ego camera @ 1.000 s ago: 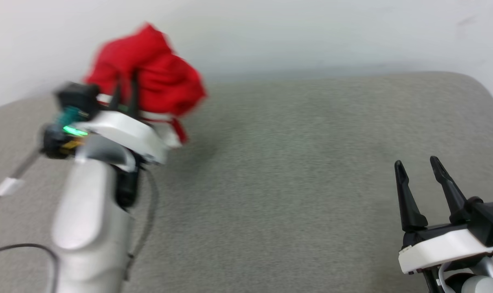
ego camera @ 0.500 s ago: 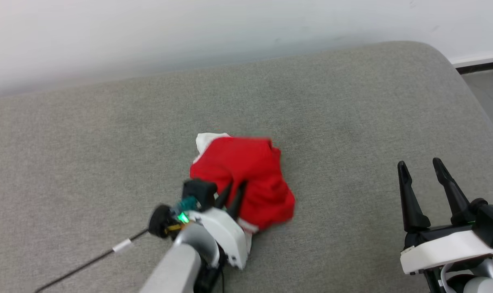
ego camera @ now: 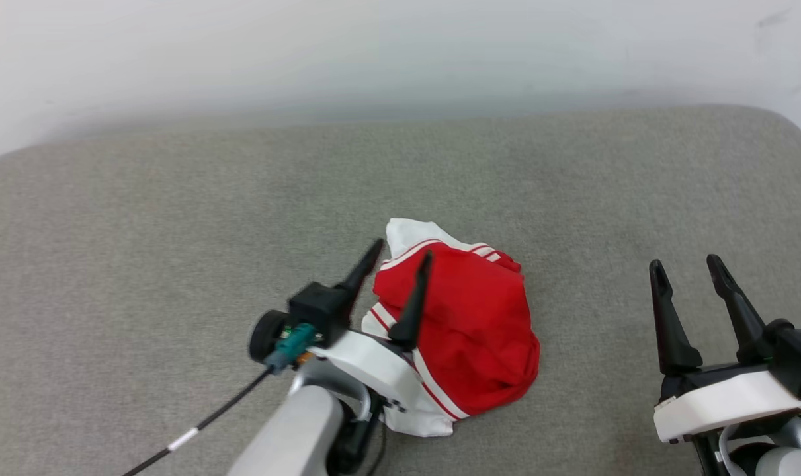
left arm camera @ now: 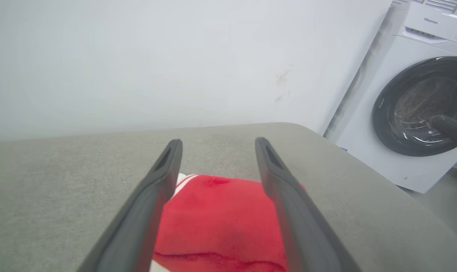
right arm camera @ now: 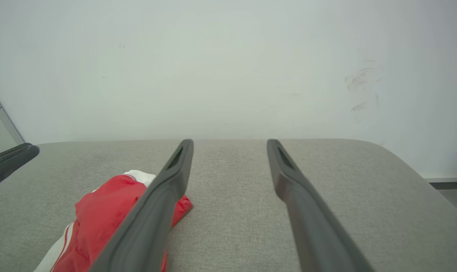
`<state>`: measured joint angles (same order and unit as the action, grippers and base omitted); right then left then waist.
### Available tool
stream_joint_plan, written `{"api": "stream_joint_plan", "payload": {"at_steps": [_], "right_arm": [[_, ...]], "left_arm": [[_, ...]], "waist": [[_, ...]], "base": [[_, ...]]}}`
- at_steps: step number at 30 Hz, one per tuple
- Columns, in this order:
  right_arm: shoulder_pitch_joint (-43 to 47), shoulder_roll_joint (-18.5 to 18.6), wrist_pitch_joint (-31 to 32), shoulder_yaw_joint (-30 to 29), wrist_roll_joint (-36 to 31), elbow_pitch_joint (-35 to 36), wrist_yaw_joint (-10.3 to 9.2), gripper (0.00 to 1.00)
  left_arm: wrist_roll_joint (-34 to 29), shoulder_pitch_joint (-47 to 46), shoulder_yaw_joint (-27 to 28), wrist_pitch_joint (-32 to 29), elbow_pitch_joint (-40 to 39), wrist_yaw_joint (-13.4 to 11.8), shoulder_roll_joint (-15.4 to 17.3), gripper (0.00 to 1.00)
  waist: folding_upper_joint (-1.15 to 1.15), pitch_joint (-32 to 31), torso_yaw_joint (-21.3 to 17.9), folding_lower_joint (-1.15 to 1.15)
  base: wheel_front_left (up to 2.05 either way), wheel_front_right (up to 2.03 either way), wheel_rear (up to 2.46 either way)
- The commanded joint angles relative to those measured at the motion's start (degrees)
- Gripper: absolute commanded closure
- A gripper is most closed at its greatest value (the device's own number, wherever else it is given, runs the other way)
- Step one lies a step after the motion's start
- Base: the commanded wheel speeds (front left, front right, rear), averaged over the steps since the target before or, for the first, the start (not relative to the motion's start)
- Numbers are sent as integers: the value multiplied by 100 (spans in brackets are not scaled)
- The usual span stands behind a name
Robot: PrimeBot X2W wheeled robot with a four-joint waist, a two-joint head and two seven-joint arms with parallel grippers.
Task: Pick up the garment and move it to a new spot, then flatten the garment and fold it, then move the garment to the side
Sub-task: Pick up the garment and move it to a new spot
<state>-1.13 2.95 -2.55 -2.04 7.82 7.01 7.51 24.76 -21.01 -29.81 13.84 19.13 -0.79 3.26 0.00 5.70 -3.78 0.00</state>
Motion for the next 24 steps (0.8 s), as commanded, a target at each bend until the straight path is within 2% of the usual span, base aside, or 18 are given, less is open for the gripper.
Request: {"api": "stream_joint_plan", "payload": {"at_steps": [1,8,12,19,24], "right_arm": [[67,-11,31,-29,-44,13,-4,0],[222,-12,138,-89,-72,60,-4,0],[319,-12,182,-93,-51,76,-4,0],[561,-12,251,-171,1,63,-4,0],[614,-12,289,-174,9,91,-4,0]], "left_arm": [[-26,48,136,56,-98,-95,106,0],[69,567,872,127,-462,-486,563,0],[103,940,1141,132,-652,-609,879,0],[78,1574,1151,-70,-1012,-748,1168,0],[94,1798,1129,-147,-1230,-840,1189,0]], "waist": [[0,-149,137,0],[0,-368,278,0],[0,-447,306,0],[0,-613,299,0],[0,-653,293,0]], "base": [[0,0,0],[0,0,0],[0,0,0],[0,0,0],[0,0,0]]}}
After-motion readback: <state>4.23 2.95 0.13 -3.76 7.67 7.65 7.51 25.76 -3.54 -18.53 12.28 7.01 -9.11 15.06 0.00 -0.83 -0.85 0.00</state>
